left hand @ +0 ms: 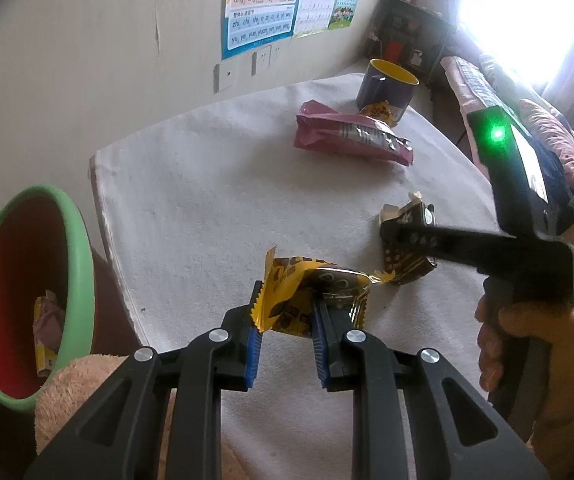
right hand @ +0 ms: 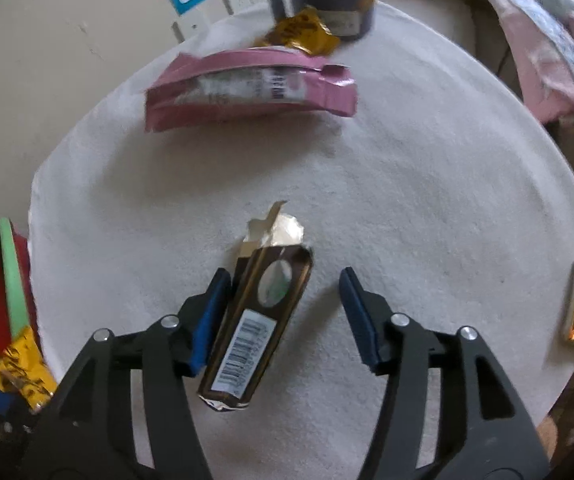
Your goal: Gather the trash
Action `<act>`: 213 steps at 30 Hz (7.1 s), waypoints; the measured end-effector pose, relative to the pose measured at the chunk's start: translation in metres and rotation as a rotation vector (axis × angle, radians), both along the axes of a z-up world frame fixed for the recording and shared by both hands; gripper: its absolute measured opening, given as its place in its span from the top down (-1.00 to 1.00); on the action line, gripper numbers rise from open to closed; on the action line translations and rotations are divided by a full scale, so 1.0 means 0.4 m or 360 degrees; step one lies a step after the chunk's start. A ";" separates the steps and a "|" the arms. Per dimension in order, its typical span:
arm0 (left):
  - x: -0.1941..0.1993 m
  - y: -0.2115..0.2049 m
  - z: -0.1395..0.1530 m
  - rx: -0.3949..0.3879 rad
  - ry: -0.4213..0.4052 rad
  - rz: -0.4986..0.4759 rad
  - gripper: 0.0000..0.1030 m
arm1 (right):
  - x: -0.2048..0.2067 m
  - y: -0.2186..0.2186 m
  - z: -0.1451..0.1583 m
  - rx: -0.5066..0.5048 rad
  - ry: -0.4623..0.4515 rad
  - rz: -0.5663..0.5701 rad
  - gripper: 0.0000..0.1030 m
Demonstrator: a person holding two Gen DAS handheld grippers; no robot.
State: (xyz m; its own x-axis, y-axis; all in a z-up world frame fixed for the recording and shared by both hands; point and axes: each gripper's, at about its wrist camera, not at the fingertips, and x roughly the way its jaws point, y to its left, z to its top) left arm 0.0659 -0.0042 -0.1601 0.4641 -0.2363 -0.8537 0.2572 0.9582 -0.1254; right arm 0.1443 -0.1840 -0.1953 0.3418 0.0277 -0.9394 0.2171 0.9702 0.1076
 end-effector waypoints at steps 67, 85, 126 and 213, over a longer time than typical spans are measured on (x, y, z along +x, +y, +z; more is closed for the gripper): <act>-0.047 0.472 0.152 0.0132 -0.0287 0.0656 0.62 | -0.144 0.410 0.298 0.0294 -0.0412 0.0605 0.52; -0.017 0.634 0.047 0.0107 -0.0096 0.0900 0.61 | -0.010 0.640 0.222 0.0535 -0.0263 0.0897 0.49; 0.002 0.505 0.032 0.0132 -0.0018 0.0759 -0.27 | 0.250 0.143 -0.008 -0.1027 -0.0120 0.0739 0.46; -0.032 -0.092 -0.073 0.0156 0.0216 -0.0175 0.21 | -0.317 -0.246 0.013 0.0352 -0.0461 -0.0257 -0.40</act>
State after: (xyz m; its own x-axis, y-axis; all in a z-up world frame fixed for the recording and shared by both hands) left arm 0.0533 -0.0411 -0.1894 0.3193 -0.1921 -0.9280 0.3479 0.9346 -0.0738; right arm 0.0174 -0.2824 -0.1902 0.6082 0.1430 -0.7808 0.2950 0.8725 0.3895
